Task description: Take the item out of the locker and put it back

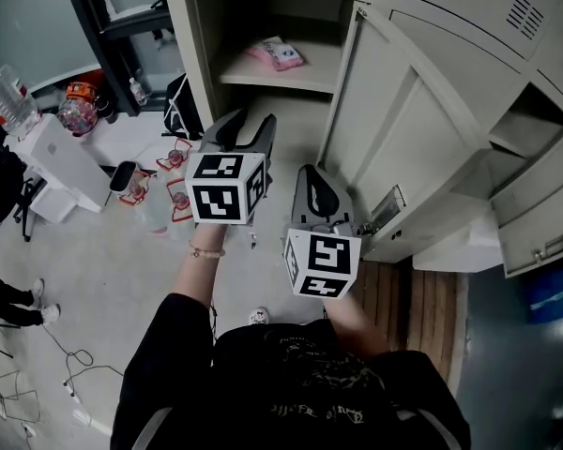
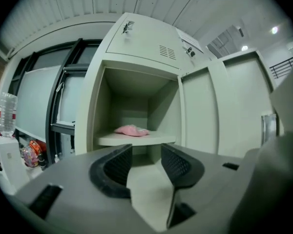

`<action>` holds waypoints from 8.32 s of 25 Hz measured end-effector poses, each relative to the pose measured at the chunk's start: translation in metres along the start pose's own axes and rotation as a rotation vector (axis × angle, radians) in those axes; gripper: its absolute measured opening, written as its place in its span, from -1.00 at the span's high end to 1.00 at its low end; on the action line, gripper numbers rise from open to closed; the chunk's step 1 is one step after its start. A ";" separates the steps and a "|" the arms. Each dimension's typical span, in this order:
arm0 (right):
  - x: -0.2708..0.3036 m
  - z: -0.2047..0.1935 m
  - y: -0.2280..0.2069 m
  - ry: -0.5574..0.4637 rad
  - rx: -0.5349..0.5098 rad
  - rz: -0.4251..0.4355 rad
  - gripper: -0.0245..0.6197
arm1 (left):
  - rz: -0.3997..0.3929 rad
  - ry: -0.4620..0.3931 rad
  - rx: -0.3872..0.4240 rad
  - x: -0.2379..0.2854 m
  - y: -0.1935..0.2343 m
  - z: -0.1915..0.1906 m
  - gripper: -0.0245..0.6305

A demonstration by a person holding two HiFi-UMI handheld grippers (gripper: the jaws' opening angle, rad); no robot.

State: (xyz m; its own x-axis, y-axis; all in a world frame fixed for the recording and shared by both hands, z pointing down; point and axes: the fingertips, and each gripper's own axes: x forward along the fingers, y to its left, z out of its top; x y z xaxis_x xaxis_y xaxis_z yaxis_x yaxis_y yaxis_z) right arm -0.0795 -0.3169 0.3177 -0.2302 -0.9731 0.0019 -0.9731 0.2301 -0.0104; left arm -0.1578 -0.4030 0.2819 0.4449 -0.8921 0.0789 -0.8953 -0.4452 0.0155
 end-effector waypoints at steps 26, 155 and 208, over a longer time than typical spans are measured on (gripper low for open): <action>0.046 0.035 -0.017 -0.036 -0.101 -0.035 0.91 | 0.119 0.154 -0.002 0.133 0.042 0.034 0.41; -0.309 -0.059 -0.130 0.019 -0.086 -0.078 0.91 | -0.111 0.082 0.022 -0.221 -0.286 -0.135 0.85; -0.231 0.019 -0.389 -0.049 -0.223 -0.529 0.91 | -0.517 -0.149 0.048 0.110 -0.475 0.023 0.85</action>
State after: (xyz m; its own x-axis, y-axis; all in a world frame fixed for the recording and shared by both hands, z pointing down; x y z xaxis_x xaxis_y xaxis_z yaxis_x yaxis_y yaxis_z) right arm 0.3525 -0.1815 0.3020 0.2840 -0.9539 -0.0967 -0.9355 -0.2978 0.1900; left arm 0.3164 -0.2911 0.2600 0.8289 -0.5551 -0.0696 -0.5580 -0.8293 -0.0312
